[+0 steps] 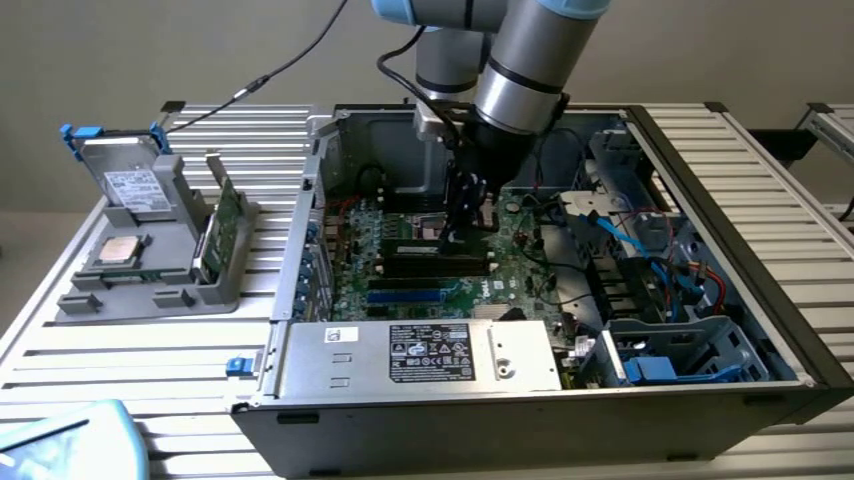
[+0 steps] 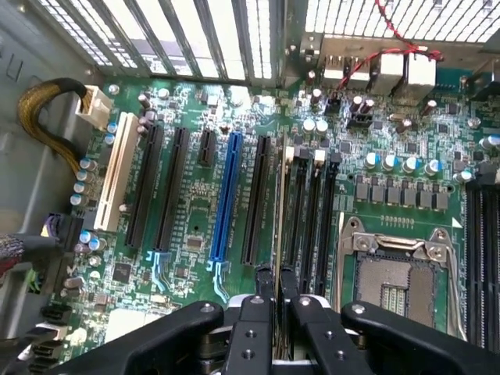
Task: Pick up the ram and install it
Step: 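Insert the ram into the slot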
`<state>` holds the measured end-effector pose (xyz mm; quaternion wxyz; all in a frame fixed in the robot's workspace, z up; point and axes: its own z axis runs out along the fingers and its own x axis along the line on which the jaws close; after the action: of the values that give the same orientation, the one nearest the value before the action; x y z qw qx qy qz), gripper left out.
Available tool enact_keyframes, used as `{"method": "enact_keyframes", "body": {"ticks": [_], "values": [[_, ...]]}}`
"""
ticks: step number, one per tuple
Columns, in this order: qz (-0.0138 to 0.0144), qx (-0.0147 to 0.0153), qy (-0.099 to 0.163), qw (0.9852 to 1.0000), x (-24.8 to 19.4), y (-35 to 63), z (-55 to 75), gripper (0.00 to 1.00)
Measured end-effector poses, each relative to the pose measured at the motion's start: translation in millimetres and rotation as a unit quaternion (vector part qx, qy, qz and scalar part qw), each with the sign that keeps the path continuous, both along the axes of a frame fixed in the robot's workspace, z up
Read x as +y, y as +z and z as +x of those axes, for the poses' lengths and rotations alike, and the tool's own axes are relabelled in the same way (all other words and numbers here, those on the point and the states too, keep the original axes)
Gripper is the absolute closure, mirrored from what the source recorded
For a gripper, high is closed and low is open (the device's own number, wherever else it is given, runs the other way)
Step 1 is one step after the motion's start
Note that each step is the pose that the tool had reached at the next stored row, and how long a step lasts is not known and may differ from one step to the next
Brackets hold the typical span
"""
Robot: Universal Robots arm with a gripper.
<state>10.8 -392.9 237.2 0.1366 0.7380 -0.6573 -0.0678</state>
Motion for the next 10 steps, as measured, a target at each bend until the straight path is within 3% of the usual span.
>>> {"method": "enact_keyframes", "body": {"ticks": [2, 3, 6, 7, 10], "values": [[-0.0001, -0.0002, 0.0, 1.0, 0.0, 8.3, -0.2, 0.86], [-0.0001, -0.0004, 0.0, 1.0, 0.0, 17.3, -0.5, 0.86], [0.0, -0.0022, 0.0, 1.0, 0.0, 24.5, -2.5, 0.86], [0.0, -0.0041, 0.0, 1.0, -0.1, 25.5, -3.5, 0.86], [0.0017, -0.0166, 0.0, 0.9999, -0.3, 26.5, -6.4, 0.86]]}}
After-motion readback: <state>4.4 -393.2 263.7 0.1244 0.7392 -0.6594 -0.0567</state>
